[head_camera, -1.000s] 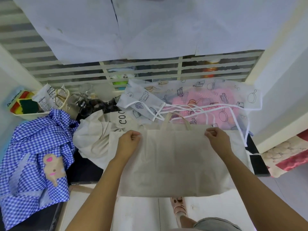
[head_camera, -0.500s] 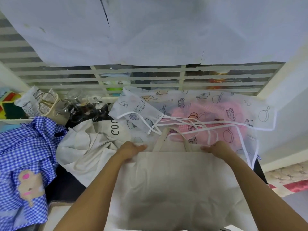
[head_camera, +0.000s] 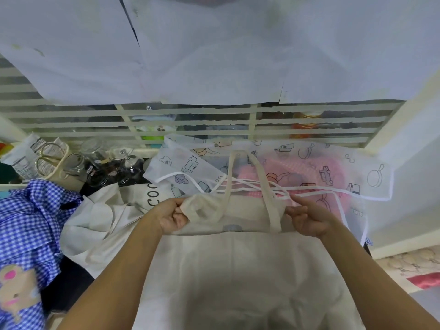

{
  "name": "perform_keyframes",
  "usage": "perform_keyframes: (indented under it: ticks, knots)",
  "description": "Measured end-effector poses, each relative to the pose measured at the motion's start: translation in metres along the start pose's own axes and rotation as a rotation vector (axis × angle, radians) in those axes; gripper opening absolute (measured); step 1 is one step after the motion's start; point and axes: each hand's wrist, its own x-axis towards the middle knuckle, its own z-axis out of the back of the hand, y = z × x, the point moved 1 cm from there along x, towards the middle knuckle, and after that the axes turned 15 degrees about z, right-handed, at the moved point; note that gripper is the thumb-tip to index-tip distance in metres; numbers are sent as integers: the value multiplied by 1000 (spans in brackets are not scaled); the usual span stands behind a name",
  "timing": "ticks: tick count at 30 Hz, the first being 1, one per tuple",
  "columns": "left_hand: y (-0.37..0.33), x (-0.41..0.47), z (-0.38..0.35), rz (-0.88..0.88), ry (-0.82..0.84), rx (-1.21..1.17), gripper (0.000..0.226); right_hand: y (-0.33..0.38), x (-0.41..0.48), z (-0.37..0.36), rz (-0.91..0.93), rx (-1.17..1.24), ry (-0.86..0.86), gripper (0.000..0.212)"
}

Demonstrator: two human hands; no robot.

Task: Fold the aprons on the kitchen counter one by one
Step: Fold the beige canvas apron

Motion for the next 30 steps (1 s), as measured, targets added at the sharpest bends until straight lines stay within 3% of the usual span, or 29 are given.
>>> perform_keyframes:
  ticks: [2,4,6,8,10,13,14,16,19,21,23,26,29,30]
  knots:
    - [-1,8,0,18,180,-164,11,5,3,-2,-48,77,137,51]
    - [0,8,-1,39,324,-274,24,9,4,-6,-60,86,243,48]
    - [-1,11,-4,-23,316,-341,3,10,8,-8,-74,118,348,48]
    - [-2,15,-9,-116,268,-373,22,10,13,-15,-27,165,390,46]
    - [-3,15,-14,-237,267,-348,43,12,16,-25,178,126,356,39]
    - [-6,13,-17,-376,256,-236,55,17,15,-41,494,34,141,23]
    - [-6,11,-18,-414,188,-174,55,18,16,-43,541,-36,101,12]
    - [-1,8,-22,-489,-37,49,54,18,21,-39,562,-301,2,22]
    - [12,5,-24,-667,-350,603,40,9,25,-27,602,-836,-165,10]
    - [22,5,-18,-676,-400,1015,22,2,23,-20,602,-1127,-157,13]
    - [29,9,-6,-602,-452,1358,25,-2,20,-13,490,-1448,-114,16]
    - [32,6,12,-544,-504,1504,34,-10,11,-9,236,-1823,-13,22]
    - [31,-5,21,-537,-472,1465,78,-18,2,-10,106,-1946,104,19]
    - [30,-10,24,-515,-459,1488,83,-17,0,-11,100,-1975,136,21]
